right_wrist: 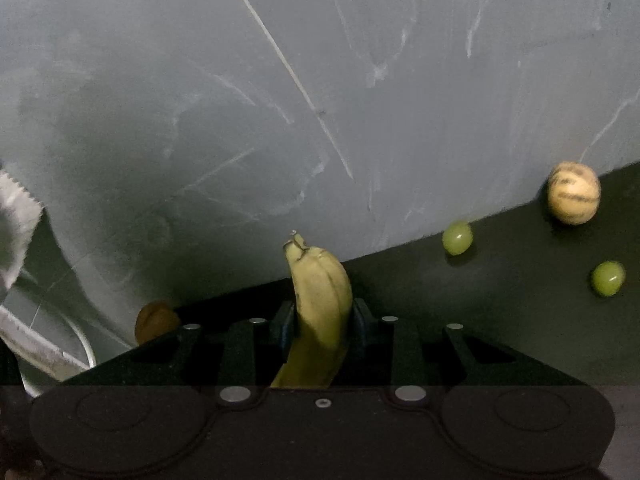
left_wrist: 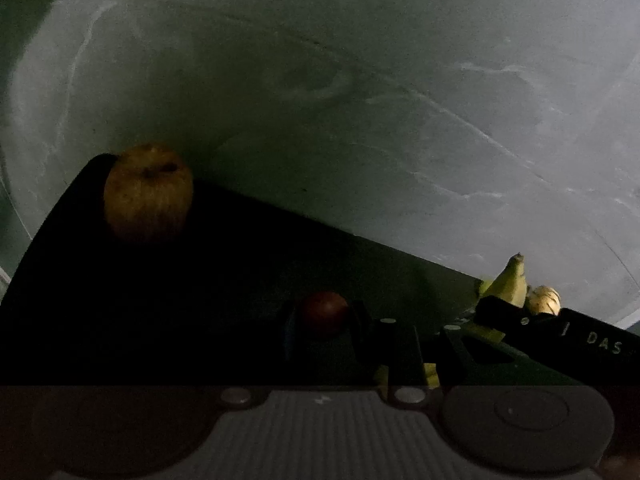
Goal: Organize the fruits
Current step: 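Lift the banana in the right tool while the left tool grasps the small red fruit, then carry the red fruit in the left tool while the right tool carries the banana to the tray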
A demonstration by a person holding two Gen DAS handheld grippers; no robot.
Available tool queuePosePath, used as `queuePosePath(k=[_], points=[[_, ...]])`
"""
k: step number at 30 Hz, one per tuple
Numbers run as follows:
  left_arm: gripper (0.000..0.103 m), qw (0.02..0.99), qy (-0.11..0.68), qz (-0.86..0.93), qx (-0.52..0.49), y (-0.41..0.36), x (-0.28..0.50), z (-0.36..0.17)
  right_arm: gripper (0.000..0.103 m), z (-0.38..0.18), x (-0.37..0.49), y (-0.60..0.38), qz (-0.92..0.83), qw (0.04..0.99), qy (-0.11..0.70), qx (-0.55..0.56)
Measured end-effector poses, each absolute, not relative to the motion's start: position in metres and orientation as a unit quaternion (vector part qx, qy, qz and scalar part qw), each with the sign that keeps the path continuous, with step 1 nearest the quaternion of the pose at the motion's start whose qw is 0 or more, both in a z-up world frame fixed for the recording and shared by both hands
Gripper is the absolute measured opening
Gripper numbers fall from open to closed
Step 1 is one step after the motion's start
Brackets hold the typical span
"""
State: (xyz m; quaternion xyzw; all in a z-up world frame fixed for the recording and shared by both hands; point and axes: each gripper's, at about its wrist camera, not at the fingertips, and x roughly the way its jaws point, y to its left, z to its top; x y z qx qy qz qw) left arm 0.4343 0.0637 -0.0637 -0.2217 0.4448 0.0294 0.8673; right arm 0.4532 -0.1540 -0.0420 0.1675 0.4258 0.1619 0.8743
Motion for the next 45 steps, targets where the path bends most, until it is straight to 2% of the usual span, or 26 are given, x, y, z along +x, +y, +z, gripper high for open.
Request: queuePosePath(k=[8, 18, 34, 45], points=[[0.031, 0.878, 0.433, 0.013, -0.205, 0.044, 0.397, -0.037, 0.031, -0.009, 0.402, -0.195, 0.169, 0.884, 0.412, 0.145], [0.031, 0.877, 0.444, -0.027, -0.184, -0.006, 0.331, -0.014, 0.031, 0.008, 0.327, -0.254, 0.158, 0.888, 0.415, 0.121], [0.031, 0.854, 0.494, -0.1, -0.13, -0.089, 0.254, -0.026, 0.031, 0.012, 0.242, -0.312, 0.15, 0.867, 0.467, 0.085], [0.031, 0.837, 0.53, -0.115, -0.077, -0.113, 0.24, -0.04, 0.031, -0.01, 0.25, -0.298, 0.173, 0.833, 0.522, 0.057]])
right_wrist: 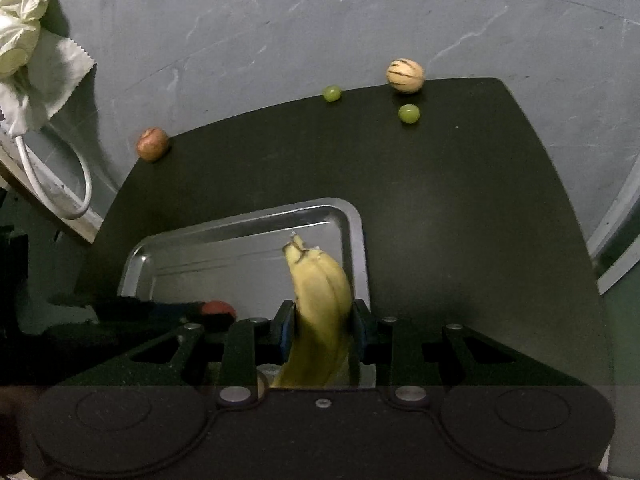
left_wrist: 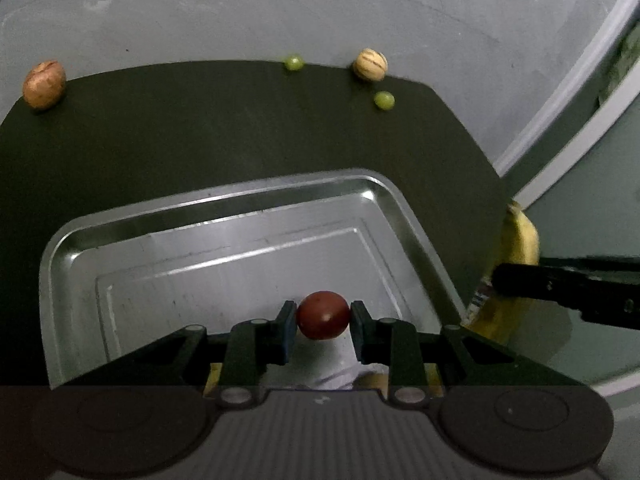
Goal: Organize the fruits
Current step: 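Carry the red fruit in the left tool while the right tool carries the banana to the tray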
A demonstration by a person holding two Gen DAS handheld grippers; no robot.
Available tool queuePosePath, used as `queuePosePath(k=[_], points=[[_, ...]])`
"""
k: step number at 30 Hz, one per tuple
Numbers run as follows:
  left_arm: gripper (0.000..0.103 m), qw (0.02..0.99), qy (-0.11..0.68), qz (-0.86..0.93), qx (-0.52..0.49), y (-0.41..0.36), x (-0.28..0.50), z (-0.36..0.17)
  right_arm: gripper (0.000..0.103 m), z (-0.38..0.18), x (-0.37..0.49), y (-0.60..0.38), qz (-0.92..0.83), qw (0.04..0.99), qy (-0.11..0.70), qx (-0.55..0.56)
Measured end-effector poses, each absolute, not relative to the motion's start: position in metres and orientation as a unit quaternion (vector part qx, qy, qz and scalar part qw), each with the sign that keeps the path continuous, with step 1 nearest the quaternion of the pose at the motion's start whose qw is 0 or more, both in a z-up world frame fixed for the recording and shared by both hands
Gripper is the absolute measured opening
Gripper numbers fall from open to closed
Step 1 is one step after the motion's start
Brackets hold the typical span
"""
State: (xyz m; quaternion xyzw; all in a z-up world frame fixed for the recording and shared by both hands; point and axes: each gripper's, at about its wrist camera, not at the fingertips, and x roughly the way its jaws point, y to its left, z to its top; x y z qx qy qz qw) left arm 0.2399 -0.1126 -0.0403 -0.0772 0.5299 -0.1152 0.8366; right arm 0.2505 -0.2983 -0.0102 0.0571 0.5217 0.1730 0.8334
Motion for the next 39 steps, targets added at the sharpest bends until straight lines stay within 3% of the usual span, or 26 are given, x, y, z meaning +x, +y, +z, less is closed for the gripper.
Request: queuePosePath(k=[28, 34, 39], points=[[0.032, 0.815, 0.564, -0.119, -0.054, -0.119, 0.255, -0.063, 0.032, -0.061, 0.301, -0.264, 0.174, 0.8, 0.572, 0.048], [0.032, 0.812, 0.568, -0.117, -0.06, -0.117, 0.257, -0.064, 0.04, -0.059, 0.296, -0.271, 0.168, 0.803, 0.569, 0.061], [0.041, 0.813, 0.568, -0.111, -0.062, -0.113, 0.255, -0.063, 0.046, -0.051, 0.286, -0.28, 0.166, 0.808, 0.561, 0.073]])
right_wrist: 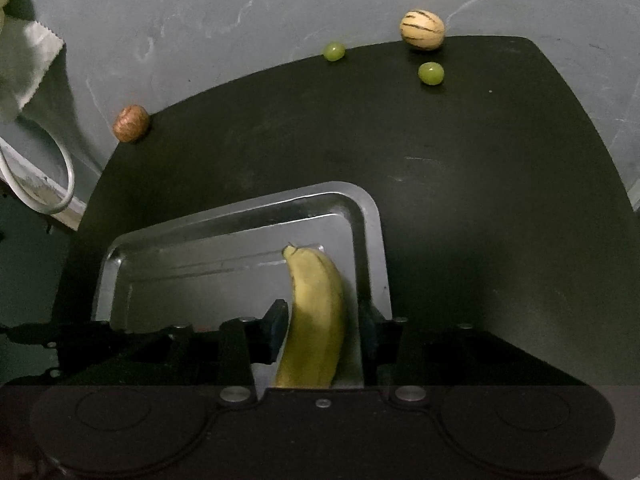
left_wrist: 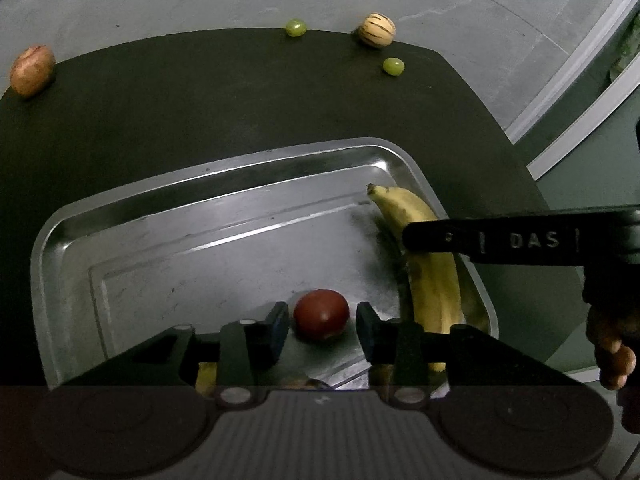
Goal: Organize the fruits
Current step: 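Carry the red fruit in the left tool while the right tool carries the banana to the tray, then open both tools to release the red fruit and banana into the tray, then move both tools back toward the green grapes by the wall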
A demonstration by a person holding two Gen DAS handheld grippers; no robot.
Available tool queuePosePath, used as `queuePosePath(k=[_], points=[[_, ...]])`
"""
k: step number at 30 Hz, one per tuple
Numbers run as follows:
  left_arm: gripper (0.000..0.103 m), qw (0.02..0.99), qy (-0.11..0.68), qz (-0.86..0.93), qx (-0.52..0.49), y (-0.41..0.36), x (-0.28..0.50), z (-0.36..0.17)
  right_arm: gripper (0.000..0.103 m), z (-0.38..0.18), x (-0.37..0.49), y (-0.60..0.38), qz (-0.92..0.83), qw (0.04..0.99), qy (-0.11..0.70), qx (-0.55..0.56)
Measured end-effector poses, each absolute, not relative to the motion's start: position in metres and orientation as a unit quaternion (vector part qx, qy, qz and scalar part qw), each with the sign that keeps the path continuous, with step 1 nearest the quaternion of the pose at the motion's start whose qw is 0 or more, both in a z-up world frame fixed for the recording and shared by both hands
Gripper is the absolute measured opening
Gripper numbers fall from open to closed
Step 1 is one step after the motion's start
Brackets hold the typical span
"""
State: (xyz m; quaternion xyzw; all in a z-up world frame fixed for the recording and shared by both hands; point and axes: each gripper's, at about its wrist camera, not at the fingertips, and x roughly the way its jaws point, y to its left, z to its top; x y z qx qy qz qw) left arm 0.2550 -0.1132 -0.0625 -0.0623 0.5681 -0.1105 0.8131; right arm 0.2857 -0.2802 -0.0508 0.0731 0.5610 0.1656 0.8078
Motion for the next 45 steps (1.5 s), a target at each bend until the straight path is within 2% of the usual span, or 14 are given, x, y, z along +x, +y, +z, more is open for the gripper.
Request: queuePosePath(k=[6, 14, 20, 22, 25, 35, 45], points=[[0.05, 0.82, 0.561, -0.095, -0.069, -0.106, 0.247, -0.054, 0.058, -0.036, 0.271, -0.291, 0.166, 0.818, 0.544, 0.086], [0.081, 0.839, 0.535, -0.067, -0.077, -0.096, 0.229, -0.029, 0.081, -0.023, 0.255, -0.299, 0.171, 0.828, 0.527, 0.087], [0.097, 0.849, 0.522, -0.038, -0.074, -0.088, 0.209, -0.015, 0.097, -0.018, 0.24, -0.302, 0.184, 0.828, 0.524, 0.077], [0.101, 0.853, 0.517, -0.025, -0.069, -0.084, 0.2, -0.011, 0.099, -0.018, 0.235, -0.301, 0.191, 0.825, 0.527, 0.07], [0.102, 0.853, 0.519, -0.008, -0.055, -0.079, 0.185, -0.006, 0.102, -0.018, 0.226, -0.298, 0.203, 0.819, 0.534, 0.057], [0.102, 0.831, 0.552, 0.042, -0.043, -0.056, 0.135, -0.003, 0.102, -0.024, 0.203, -0.295, 0.223, 0.802, 0.553, 0.036], [0.102, 0.813, 0.577, 0.071, -0.031, -0.047, 0.126, 0.002, 0.102, -0.023, 0.207, -0.3, 0.214, 0.805, 0.551, 0.047]])
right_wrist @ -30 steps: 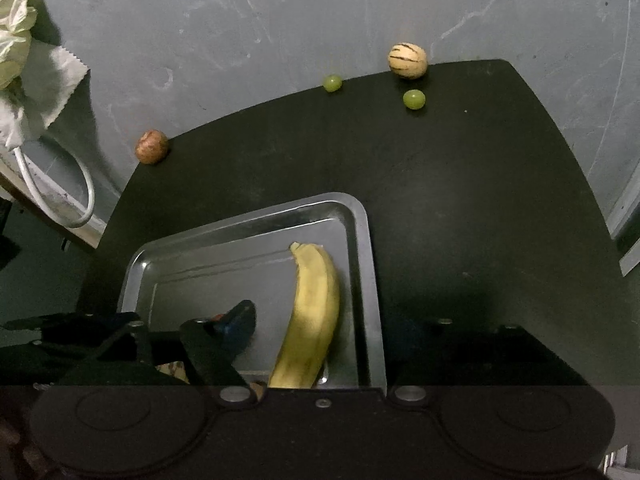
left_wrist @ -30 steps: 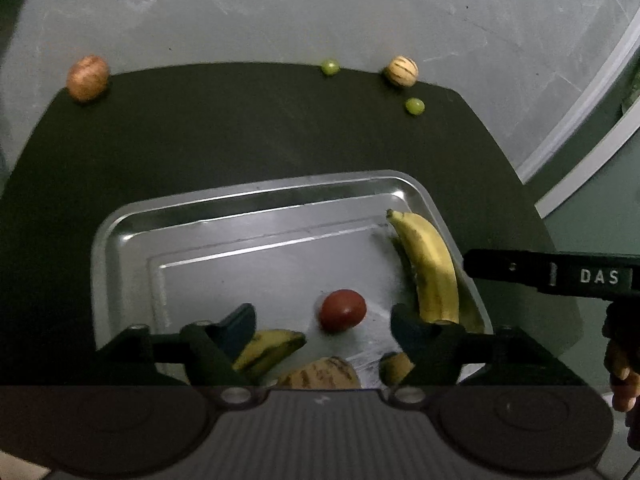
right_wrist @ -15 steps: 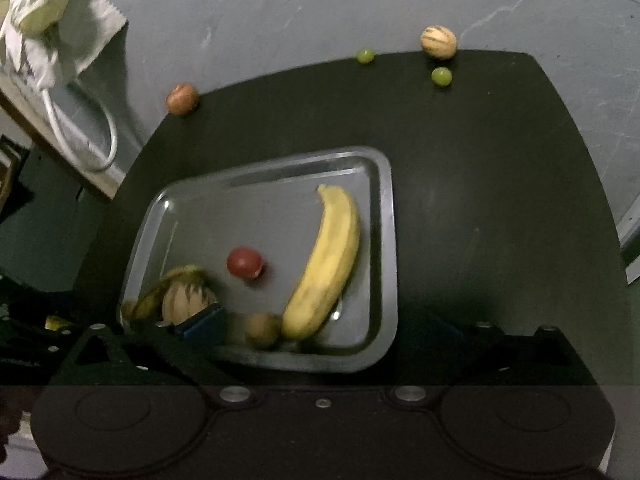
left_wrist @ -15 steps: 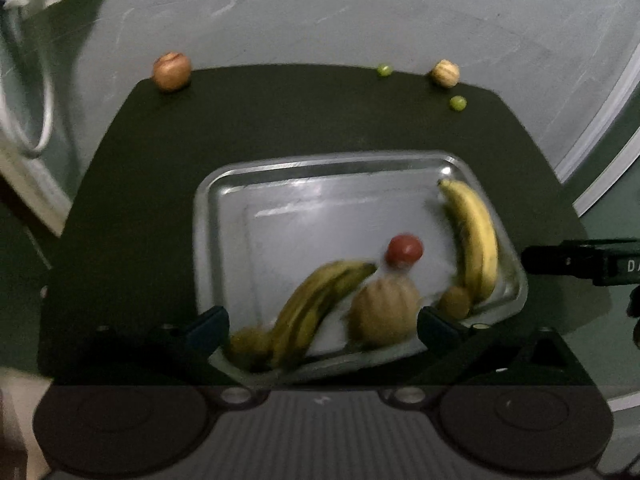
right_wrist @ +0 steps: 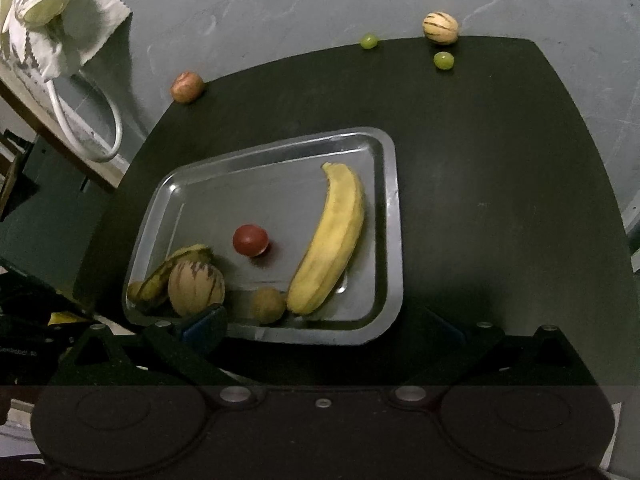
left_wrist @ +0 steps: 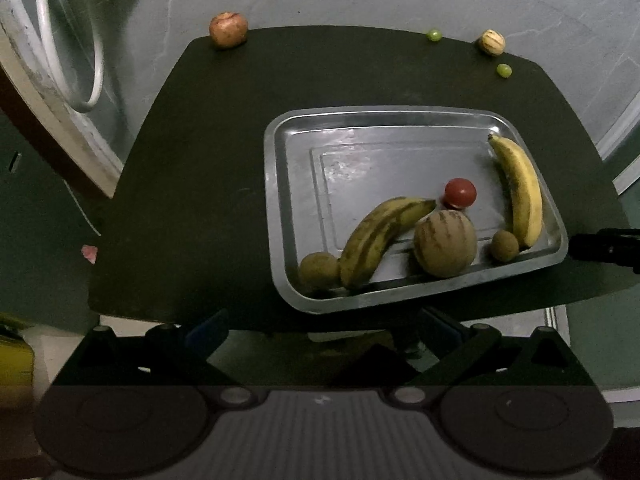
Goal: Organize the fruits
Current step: 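Move both tools back toward the green grapes by the wall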
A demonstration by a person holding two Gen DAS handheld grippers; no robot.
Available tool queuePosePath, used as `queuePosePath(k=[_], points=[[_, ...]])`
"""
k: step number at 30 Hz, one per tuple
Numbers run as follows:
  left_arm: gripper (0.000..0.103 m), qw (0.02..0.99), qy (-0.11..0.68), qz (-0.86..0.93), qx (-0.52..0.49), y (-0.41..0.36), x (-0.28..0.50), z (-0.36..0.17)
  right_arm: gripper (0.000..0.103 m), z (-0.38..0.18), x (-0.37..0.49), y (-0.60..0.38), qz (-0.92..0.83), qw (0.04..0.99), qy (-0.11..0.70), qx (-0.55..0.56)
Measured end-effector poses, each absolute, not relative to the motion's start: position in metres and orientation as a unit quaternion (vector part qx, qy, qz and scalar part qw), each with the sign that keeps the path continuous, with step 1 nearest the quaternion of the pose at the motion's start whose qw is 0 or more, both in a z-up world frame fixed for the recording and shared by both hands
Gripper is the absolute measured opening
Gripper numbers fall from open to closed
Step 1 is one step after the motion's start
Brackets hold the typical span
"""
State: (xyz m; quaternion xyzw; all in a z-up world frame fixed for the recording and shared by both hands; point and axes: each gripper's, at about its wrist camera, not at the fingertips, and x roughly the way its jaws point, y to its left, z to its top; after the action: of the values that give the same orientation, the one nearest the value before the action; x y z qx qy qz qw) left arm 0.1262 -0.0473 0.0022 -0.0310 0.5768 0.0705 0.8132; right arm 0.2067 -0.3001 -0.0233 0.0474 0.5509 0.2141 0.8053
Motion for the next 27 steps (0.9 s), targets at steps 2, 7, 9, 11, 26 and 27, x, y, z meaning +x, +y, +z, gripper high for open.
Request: queuePosePath(k=[2, 7, 9, 11, 26, 27], points=[[0.102, 0.812, 0.579, 0.072, -0.025, -0.048, 0.13, 0.004, 0.102, -0.023, 0.21, -0.301, 0.209, 0.808, 0.548, 0.049], [0.102, 0.81, 0.583, 0.067, -0.005, -0.051, 0.144, 0.009, 0.102, -0.025, 0.221, -0.306, 0.191, 0.816, 0.543, 0.055], [0.102, 0.809, 0.584, 0.063, 0.004, -0.052, 0.153, 0.01, 0.102, -0.026, 0.226, -0.31, 0.18, 0.82, 0.54, 0.061], [0.102, 0.81, 0.584, 0.057, 0.013, -0.055, 0.163, 0.011, 0.102, -0.026, 0.231, -0.315, 0.167, 0.826, 0.535, 0.066], [0.102, 0.821, 0.567, -0.024, 0.051, -0.078, 0.29, 0.008, 0.102, -0.027, 0.271, -0.341, 0.054, 0.873, 0.483, 0.047], [0.102, 0.823, 0.565, -0.029, 0.051, -0.08, 0.298, 0.008, 0.102, -0.029, 0.275, -0.339, 0.054, 0.873, 0.483, 0.043]])
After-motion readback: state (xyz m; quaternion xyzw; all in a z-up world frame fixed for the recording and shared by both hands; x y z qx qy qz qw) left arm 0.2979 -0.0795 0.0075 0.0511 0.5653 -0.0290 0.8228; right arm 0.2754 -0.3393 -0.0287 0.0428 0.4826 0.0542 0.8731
